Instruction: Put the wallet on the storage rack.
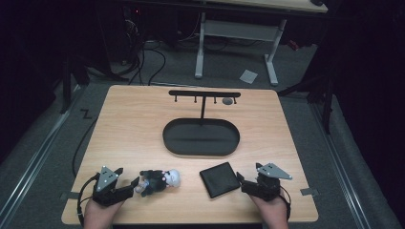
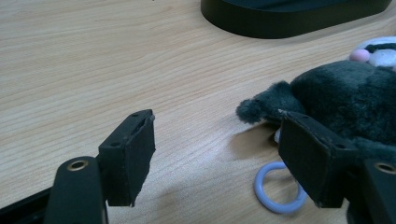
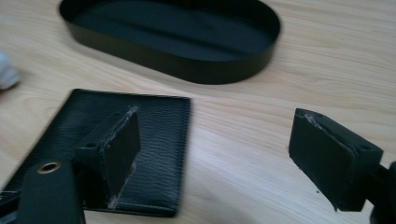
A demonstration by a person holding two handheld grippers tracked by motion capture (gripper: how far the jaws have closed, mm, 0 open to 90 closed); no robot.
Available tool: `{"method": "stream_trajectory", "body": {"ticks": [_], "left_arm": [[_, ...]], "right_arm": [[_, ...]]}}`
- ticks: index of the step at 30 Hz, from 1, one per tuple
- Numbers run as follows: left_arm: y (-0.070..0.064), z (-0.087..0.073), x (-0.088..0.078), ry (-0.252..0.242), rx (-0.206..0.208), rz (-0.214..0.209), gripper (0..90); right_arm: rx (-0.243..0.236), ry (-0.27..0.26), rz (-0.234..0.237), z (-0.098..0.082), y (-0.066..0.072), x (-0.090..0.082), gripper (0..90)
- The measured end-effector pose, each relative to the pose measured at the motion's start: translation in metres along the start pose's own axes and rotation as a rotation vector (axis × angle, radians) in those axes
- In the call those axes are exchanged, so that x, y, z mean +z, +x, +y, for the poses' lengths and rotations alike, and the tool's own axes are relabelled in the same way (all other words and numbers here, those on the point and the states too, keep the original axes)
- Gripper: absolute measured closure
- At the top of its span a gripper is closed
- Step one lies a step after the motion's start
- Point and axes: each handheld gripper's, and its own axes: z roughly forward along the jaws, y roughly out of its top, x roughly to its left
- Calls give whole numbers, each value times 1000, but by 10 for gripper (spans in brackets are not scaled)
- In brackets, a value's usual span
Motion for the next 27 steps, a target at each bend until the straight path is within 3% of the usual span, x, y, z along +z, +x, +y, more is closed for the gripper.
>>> {"method": "stream_trajectory", "body": {"ticks": [2,5,13,15,17,20,27], "left_arm": [[0,0,0,-1,1,-1,277],[0,0,1,1,8,-4,277],[0,0,1,8,12,-9,277],[0,0,1,8,12,-10,277],[-1,0,1,6,14,-10,278],[0,0,1,6,16,-9,277],[1,0,1,9,14,-10,278]], "right_arm": [[-4,0,9,1,4,1,173],[-54,6,51,4,26,7,178],[-122,23,122,5,65,20,196],[-126,26,127,5,68,21,197],[-145,27,157,5,81,26,202],[-163,32,170,5,89,28,209],[-158,34,168,5,88,29,210]]}}
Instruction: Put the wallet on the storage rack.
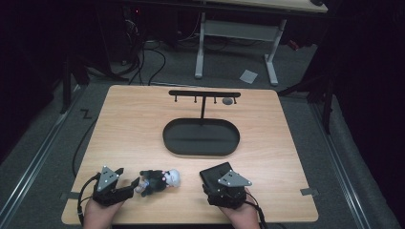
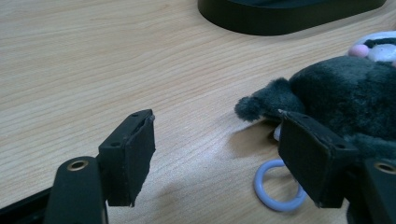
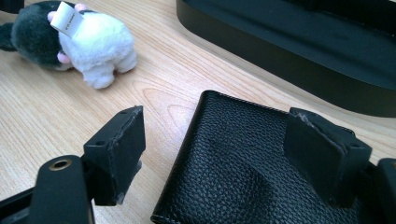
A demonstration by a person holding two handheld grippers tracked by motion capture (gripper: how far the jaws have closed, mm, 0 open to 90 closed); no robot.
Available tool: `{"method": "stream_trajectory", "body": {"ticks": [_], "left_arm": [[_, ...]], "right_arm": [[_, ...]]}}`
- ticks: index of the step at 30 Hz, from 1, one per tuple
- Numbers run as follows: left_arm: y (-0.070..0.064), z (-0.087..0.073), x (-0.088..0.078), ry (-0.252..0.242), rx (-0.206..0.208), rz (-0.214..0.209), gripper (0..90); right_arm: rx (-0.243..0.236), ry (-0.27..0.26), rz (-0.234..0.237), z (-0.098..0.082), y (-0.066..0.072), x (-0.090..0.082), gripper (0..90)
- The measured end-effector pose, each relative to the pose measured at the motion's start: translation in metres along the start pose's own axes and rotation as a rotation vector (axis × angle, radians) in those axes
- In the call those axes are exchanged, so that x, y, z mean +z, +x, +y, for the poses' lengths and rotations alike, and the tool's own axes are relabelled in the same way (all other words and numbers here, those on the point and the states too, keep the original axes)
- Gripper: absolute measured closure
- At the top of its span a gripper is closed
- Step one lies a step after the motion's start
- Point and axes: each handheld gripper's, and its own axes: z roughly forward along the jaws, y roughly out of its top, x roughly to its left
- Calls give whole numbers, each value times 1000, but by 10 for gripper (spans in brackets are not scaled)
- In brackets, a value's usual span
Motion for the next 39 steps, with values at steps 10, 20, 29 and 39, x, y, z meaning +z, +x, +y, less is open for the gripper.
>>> {"method": "stream_trajectory", "body": {"ticks": [10,20,29,39], "left_arm": [[0,0,1,1,-1,0,278],[0,0,0,2,-2,0,278],[-1,-1,1,10,0,-6,278],[0,-2,1,9,-7,-10,278]], "right_arm": [[-15,21,56,-2,6,2,395],[-60,79,7,-10,12,9,552],[-200,82,-99,-16,26,13,608],[-180,65,-37,-15,16,8,770]]}}
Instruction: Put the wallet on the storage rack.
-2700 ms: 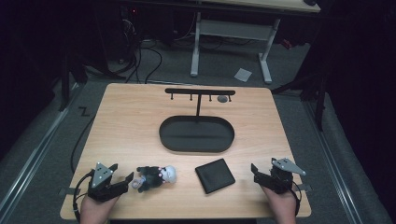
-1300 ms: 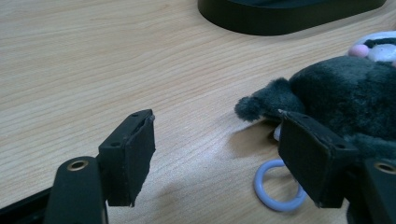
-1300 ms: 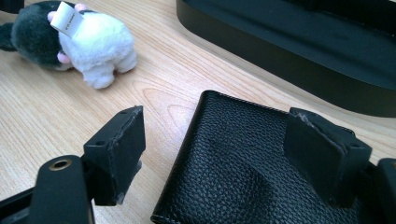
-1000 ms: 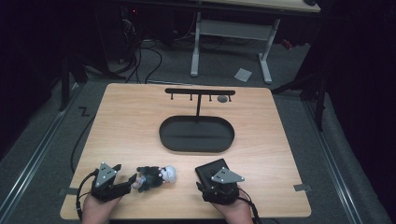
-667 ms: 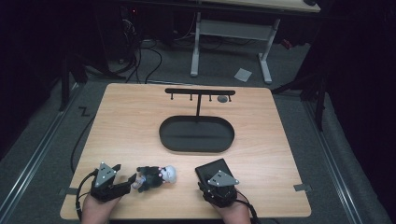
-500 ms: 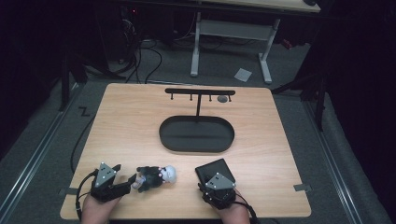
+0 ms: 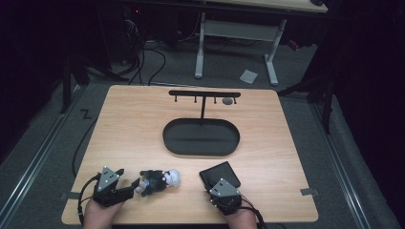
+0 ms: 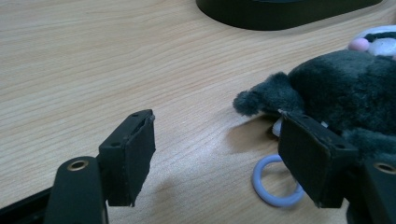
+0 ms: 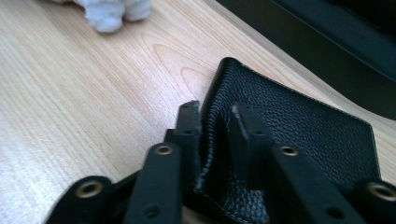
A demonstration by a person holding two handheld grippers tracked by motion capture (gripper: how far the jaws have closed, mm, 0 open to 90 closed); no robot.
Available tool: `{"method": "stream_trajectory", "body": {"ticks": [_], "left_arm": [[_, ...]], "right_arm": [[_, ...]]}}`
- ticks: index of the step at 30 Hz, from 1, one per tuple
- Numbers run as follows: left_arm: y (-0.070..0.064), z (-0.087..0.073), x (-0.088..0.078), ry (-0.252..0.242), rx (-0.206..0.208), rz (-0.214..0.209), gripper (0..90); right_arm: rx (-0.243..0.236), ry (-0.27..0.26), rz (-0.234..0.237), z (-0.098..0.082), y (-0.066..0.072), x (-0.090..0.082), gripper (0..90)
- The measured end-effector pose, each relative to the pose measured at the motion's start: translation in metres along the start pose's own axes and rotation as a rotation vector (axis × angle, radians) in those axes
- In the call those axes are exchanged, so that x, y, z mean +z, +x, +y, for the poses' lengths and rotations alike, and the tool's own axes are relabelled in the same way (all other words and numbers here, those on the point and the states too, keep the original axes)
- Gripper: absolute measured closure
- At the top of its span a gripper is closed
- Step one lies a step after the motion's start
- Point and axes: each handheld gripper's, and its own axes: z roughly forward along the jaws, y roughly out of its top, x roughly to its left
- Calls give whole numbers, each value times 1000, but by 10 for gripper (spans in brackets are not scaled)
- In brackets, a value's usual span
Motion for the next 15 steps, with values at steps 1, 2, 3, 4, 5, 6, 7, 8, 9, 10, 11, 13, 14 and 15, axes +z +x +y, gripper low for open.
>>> {"method": "stream_trajectory", "body": {"ticks": [1,2,3,4,5,6,7,8,9,10,11,13,14,15], "left_arm": [[0,0,0,0,0,0,279],[0,0,0,0,1,0,279],[0,0,0,0,3,0,279],[-1,0,0,-1,1,-1,279],[-1,0,0,-2,1,-1,280],[0,0,0,-2,1,0,279],[0,0,-1,-1,0,1,280],[0,0,-1,-3,1,1,280],[0,0,-1,-3,1,1,280],[1,0,-1,-3,-2,0,281],[1,0,0,-1,-3,-1,281],[1,0,0,-1,-4,0,281],[0,0,0,-1,-2,-1,281],[0,0,0,0,0,-2,281]], "right_arm": [[0,0,0,0,0,0,770],[11,-13,19,-1,-3,-1,794],[11,-13,19,-1,-3,-1,794],[13,-14,23,-1,-3,-2,799],[14,-17,24,-1,-4,-3,807],[15,-23,27,0,-5,-4,812],[26,-41,26,1,-7,-8,817],[34,-56,27,1,-9,-11,818],[45,-72,27,2,-10,-14,821],[53,-87,25,3,-13,-18,822],[63,-103,21,4,-15,-21,823],[80,-132,15,6,-19,-27,824],[85,-140,11,6,-20,-30,825],[89,-151,5,7,-22,-33,825]]}}
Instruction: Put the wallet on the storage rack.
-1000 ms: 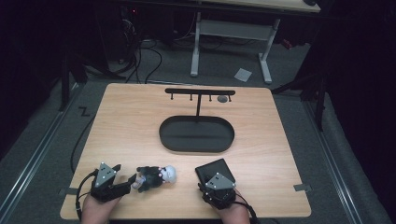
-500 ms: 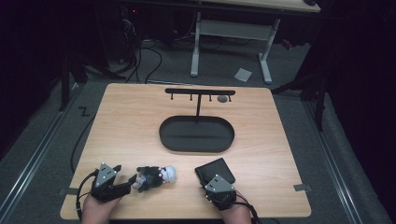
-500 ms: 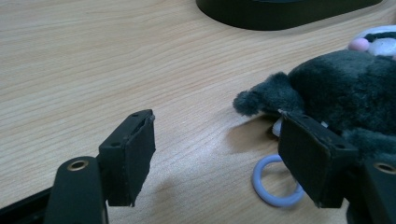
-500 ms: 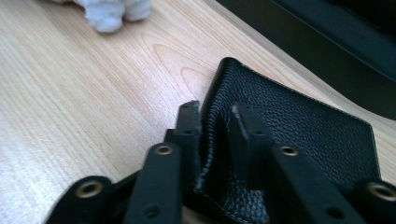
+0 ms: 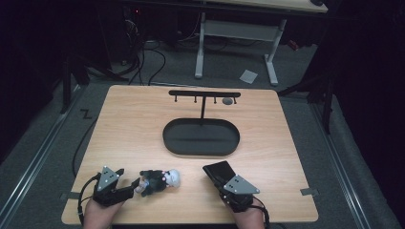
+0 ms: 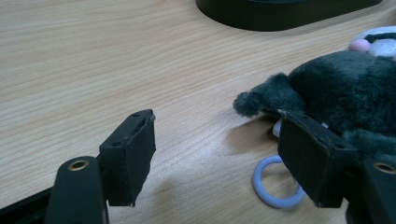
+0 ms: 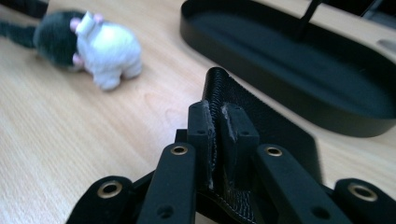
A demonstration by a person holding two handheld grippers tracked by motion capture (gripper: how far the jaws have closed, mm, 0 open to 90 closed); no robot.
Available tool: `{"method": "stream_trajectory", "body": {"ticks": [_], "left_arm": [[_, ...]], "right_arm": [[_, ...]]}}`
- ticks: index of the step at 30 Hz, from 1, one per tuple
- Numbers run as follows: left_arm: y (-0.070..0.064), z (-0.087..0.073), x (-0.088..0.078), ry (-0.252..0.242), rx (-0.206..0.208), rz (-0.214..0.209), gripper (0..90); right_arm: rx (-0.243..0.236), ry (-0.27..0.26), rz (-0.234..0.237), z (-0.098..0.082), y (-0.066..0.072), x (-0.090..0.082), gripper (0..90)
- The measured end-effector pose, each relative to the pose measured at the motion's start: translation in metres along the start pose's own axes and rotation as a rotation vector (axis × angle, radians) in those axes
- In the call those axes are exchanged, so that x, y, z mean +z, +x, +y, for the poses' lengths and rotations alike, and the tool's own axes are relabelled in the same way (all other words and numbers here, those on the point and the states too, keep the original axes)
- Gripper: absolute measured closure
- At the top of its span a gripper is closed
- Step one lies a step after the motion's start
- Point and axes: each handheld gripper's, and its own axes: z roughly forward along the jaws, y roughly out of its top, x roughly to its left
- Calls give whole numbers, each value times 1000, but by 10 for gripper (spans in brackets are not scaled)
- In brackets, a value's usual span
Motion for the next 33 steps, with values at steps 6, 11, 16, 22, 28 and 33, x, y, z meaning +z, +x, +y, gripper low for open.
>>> {"method": "stream_trajectory", "body": {"ticks": [6,11,16,22,28,33], "left_arm": [[1,0,0,-2,1,1,281],[1,1,0,-3,3,0,281],[1,0,-1,-4,1,1,281],[1,0,-1,-3,2,1,281],[1,0,0,-3,4,0,282],[1,0,-1,-2,4,-2,282]], "right_arm": [[25,-65,-13,8,-7,-14,828],[54,-105,-9,13,-12,-20,828],[78,-136,-16,16,-17,-26,827],[100,-178,-21,20,-20,-35,828],[126,-205,1,23,-19,-40,828],[141,-174,18,18,-17,-32,828]]}}
